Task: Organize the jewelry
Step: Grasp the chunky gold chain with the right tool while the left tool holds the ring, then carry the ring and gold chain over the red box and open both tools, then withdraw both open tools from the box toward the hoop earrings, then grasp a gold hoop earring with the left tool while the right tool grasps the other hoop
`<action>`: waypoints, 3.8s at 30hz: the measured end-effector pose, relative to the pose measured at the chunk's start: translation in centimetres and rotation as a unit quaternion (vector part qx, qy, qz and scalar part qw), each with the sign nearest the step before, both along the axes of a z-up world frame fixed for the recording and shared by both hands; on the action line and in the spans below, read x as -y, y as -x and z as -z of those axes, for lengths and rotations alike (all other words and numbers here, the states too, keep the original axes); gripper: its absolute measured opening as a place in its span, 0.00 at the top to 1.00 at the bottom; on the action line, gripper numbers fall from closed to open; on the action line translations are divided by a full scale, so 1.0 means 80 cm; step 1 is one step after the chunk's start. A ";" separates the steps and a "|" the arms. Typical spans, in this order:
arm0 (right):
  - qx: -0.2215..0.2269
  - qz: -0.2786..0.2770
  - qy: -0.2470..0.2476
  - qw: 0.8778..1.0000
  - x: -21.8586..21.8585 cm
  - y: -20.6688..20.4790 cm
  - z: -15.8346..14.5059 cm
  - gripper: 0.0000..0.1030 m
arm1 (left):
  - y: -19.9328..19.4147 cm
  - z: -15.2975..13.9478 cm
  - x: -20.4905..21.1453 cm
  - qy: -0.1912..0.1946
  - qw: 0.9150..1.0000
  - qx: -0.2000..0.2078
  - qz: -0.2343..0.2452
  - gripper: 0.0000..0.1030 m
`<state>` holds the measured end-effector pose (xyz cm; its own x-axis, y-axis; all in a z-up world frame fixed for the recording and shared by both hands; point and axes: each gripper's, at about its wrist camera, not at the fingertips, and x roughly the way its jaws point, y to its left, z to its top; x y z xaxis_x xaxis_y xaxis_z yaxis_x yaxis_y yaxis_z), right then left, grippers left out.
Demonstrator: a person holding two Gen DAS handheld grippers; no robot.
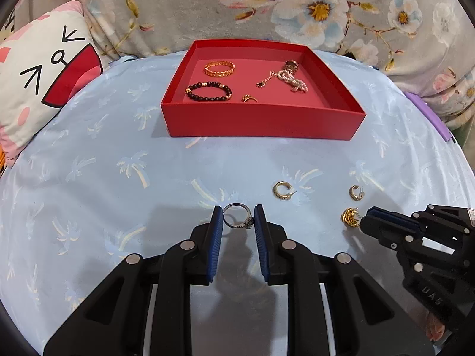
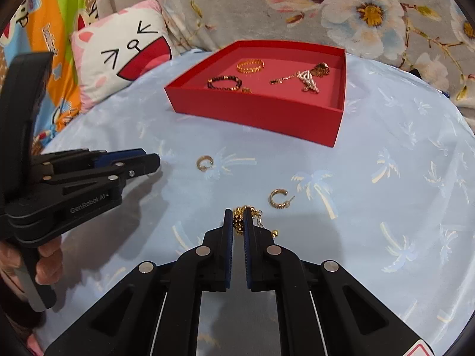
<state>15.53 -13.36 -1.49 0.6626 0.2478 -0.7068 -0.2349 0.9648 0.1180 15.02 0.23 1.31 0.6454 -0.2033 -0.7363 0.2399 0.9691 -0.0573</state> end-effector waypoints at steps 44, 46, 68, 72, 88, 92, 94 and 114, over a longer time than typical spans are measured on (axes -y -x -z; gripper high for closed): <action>-0.028 0.023 -0.008 0.999 0.033 -0.269 -0.043 0.94 | -0.306 -0.052 0.063 -0.022 0.999 -0.032 -0.020 0.68; -0.029 0.021 -0.005 0.999 0.032 -0.270 -0.040 0.94 | -0.305 -0.053 0.061 -0.024 0.999 -0.026 -0.024 0.68; 0.043 0.051 -0.009 0.998 0.079 -0.116 -0.087 0.77 | -0.163 -0.096 0.003 -0.011 0.999 0.029 -0.035 0.56; 0.033 0.044 -0.002 0.998 0.073 -0.071 -0.070 0.73 | -0.118 -0.088 0.000 -0.017 0.999 0.030 -0.030 0.52; -0.025 0.031 -0.001 0.999 0.030 -0.033 0.019 0.64 | -0.042 0.011 0.012 -0.031 0.999 0.004 -0.023 0.41; -0.019 0.031 0.021 0.999 0.021 -0.035 0.025 0.64 | -0.039 0.017 0.016 -0.034 0.999 0.008 -0.013 0.41; -0.017 0.029 0.028 0.999 0.017 -0.037 0.025 0.64 | -0.037 0.020 0.019 -0.036 0.999 0.006 -0.007 0.41; -0.019 0.038 0.027 0.999 0.026 -0.040 0.024 0.84 | -0.024 0.024 0.047 -0.044 0.998 0.007 0.040 0.36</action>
<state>18.75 -15.42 -3.39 0.6510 0.1586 -0.7423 -0.1574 0.9849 0.0723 16.97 -3.55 -0.59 0.6394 -0.1904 -0.7449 0.3175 0.9478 0.0302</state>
